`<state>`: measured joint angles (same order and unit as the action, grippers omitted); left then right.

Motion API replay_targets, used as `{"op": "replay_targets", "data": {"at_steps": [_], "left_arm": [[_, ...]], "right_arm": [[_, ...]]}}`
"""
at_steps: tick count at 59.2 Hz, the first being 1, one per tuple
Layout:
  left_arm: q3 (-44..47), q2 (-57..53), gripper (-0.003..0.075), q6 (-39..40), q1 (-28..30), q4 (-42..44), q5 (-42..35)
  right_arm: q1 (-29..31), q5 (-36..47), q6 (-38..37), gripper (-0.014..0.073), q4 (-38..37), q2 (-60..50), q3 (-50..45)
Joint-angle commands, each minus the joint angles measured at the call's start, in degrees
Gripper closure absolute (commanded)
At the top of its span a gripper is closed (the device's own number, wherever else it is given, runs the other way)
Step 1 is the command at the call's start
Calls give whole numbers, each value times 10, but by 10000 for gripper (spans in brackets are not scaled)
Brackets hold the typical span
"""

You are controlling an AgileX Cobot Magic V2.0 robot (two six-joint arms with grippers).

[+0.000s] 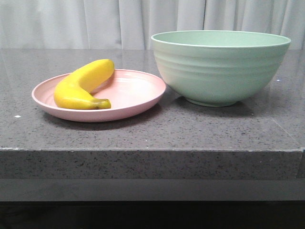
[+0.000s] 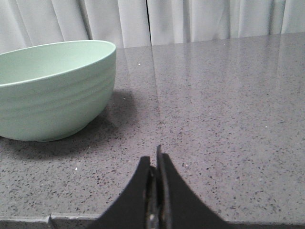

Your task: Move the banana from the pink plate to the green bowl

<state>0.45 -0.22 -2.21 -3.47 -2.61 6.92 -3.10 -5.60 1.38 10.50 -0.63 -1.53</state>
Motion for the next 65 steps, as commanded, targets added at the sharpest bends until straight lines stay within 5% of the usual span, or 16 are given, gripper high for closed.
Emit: {"op": "replay_targets", "data": {"at_steps": [1,17,29,49,65], "left_arm": [[2,-11,741,0,1,0,-50],[-9,-11,741,1,1,-48,-80],[-103,-1,741,1,1,-56,-4],[-303,183,741,1,1,-56,61],[-345,278,738,1,1,-56,53]], "right_arm": [[3,47,1,680,-4,-13,0],[3,45,1,680,-4,-13,4],[3,-52,1,680,-4,-10,94],[3,-153,1,678,-4,146,317],[3,-137,1,678,-4,231,371]]}}
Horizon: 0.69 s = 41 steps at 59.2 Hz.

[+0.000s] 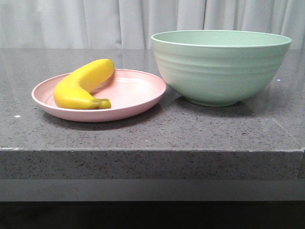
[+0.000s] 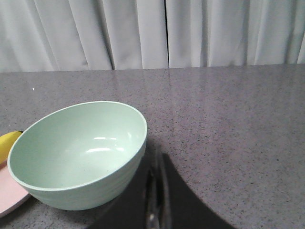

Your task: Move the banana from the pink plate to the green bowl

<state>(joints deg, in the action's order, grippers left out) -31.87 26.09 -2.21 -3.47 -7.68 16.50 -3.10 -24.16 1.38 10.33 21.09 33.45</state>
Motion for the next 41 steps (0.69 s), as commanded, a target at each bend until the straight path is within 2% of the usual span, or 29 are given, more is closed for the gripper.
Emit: {"op": "replay_targets", "data": {"at_steps": [1,3,7,11,16,20,24,27,31,35,41], "left_arm": [[-22,16,736,1,1,-6,-42],[-22,16,719,1,1,-6,-44],[-22,16,616,1,1,-6,-47],[-22,16,454,1,1,-6,-47],[-22,16,207,1,1,-6,-47],[-22,16,76,1,1,-6,-47],[-22,16,22,1,1,-6,-47],[-22,16,28,1,1,-6,-47],[-22,16,38,1,1,-6,-47],[-22,16,47,1,1,-6,-47],[-22,16,48,1,1,-6,-47]], "right_arm": [[3,50,1,678,-3,14,21],[3,54,1,678,-3,14,21],[3,58,1,678,-3,14,21],[3,62,1,668,-3,14,21],[3,62,1,578,-3,14,21],[3,62,1,453,-3,14,21],[3,62,1,298,-3,14,21],[3,62,1,179,-3,14,21],[3,62,1,71,-3,14,21],[3,62,1,25,-3,14,21],[3,62,1,22,-3,14,21]]}}
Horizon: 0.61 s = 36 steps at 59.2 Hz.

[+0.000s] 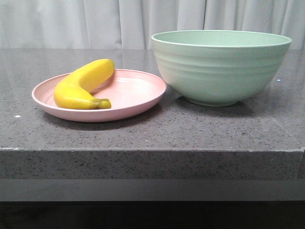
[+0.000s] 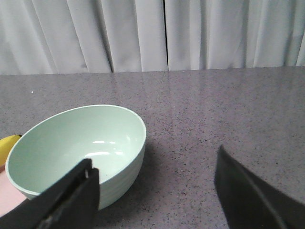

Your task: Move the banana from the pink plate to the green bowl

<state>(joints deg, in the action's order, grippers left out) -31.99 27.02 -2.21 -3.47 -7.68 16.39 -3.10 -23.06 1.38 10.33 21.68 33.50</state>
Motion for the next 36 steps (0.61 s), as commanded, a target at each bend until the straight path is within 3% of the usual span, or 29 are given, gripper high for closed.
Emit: {"op": "replay_targets", "data": {"at_steps": [1,11,18,36], "left_arm": [[-20,6,48,1,1,-6,-46],[-20,6,48,1,1,-8,-46],[-23,9,48,1,1,-55,-38],[-164,169,48,-25,-57,-62,163]], "right_arm": [[3,51,1,22,-3,8,21],[3,51,1,22,-3,8,21],[3,51,1,22,-3,8,21],[3,51,1,22,-3,8,21]]}}
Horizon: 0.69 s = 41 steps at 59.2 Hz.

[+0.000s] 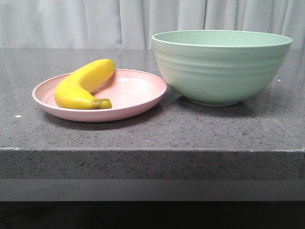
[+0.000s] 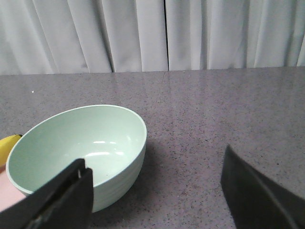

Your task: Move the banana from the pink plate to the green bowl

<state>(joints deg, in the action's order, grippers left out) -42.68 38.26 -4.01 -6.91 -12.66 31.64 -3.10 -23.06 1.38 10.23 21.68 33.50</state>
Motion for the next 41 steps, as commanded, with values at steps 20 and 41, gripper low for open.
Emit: {"op": "replay_targets", "data": {"at_steps": [20,41], "left_arm": [[-213,298,48,-7,-158,-13,82],[-279,450,48,-6,-201,-13,84]], "right_arm": [[3,51,1,22,-2,8,21],[3,51,1,22,-2,8,21]]}}
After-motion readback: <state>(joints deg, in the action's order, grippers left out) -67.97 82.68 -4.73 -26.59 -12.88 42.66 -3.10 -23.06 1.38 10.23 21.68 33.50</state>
